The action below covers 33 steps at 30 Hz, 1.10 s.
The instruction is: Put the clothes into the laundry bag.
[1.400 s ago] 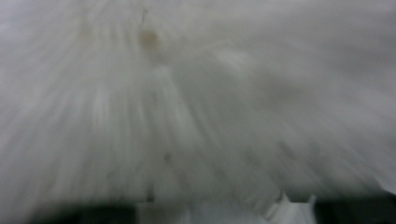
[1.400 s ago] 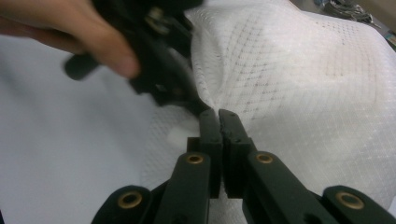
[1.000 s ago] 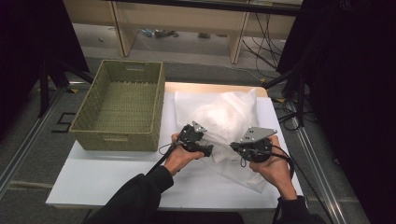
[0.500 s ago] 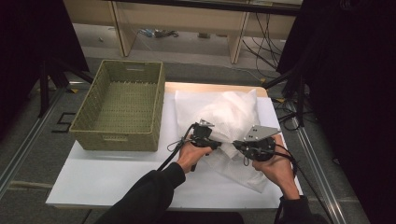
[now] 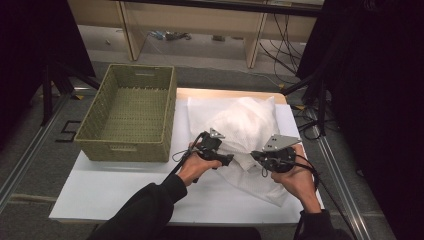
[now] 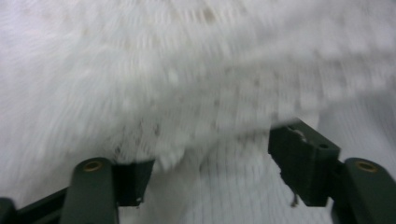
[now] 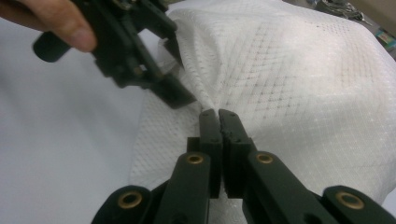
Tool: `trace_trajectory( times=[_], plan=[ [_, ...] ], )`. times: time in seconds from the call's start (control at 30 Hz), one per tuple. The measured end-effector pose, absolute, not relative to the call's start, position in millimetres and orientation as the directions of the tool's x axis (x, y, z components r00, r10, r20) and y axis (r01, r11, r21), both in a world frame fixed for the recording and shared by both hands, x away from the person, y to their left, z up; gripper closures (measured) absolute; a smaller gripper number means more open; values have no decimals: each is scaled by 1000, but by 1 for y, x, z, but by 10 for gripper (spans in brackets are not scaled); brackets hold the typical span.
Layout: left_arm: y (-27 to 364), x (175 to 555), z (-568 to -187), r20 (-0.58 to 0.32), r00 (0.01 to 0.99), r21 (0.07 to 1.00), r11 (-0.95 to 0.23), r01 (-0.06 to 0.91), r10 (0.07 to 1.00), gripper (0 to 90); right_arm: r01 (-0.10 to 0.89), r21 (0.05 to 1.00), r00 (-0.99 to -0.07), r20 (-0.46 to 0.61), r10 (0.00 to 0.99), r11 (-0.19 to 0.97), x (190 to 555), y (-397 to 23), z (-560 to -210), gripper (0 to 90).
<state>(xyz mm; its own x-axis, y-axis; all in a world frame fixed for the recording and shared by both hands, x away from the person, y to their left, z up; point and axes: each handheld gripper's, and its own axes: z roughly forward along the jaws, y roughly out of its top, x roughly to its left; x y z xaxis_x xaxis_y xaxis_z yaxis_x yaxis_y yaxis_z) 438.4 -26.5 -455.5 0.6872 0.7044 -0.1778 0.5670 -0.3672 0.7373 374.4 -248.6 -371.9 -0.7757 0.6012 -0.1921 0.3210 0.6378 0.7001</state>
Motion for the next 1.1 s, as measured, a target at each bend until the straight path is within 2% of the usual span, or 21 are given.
trace_trajectory(
  times=[0.07,0.23,0.4,0.43,0.5,0.6,0.67,0.73,0.9,1.0,1.1],
  plan=[
    [-28,439,-462,-161,698,720,-400,566,698,323,303,703,-777,-209,594,644,375,-248,-372,899],
    [-46,451,-477,-209,661,731,-334,595,720,339,307,701,-782,-201,591,644,375,-248,-372,899],
    [-64,470,-485,-206,686,743,-345,574,698,707,306,699,-779,-207,592,647,375,-249,-372,899],
    [-65,473,-484,-221,677,746,-325,581,702,734,303,696,-783,-207,586,651,375,-250,-372,899],
    [-66,477,-480,-189,670,761,-324,562,718,763,319,700,-770,-201,605,639,375,-251,-372,899],
    [-64,482,-475,-169,640,780,-295,552,750,766,324,701,-766,-199,611,635,375,-253,-373,899],
    [-61,481,-477,-142,658,765,-340,547,740,735,319,697,-769,-206,605,643,376,-253,-374,899],
    [-53,473,-474,-138,671,750,-365,551,728,632,318,695,-779,-196,596,645,377,-251,-376,900],
    [-10,443,-448,-86,700,760,-408,506,709,498,333,697,-765,-193,614,635,376,-253,-376,899],
    [11,432,-442,-68,690,754,-416,509,721,495,333,697,-762,-197,616,635,376,-253,-376,899],
    [19,425,-444,-103,681,738,-404,540,725,497,321,696,-770,-203,605,642,378,-252,-377,899]
  ],
)
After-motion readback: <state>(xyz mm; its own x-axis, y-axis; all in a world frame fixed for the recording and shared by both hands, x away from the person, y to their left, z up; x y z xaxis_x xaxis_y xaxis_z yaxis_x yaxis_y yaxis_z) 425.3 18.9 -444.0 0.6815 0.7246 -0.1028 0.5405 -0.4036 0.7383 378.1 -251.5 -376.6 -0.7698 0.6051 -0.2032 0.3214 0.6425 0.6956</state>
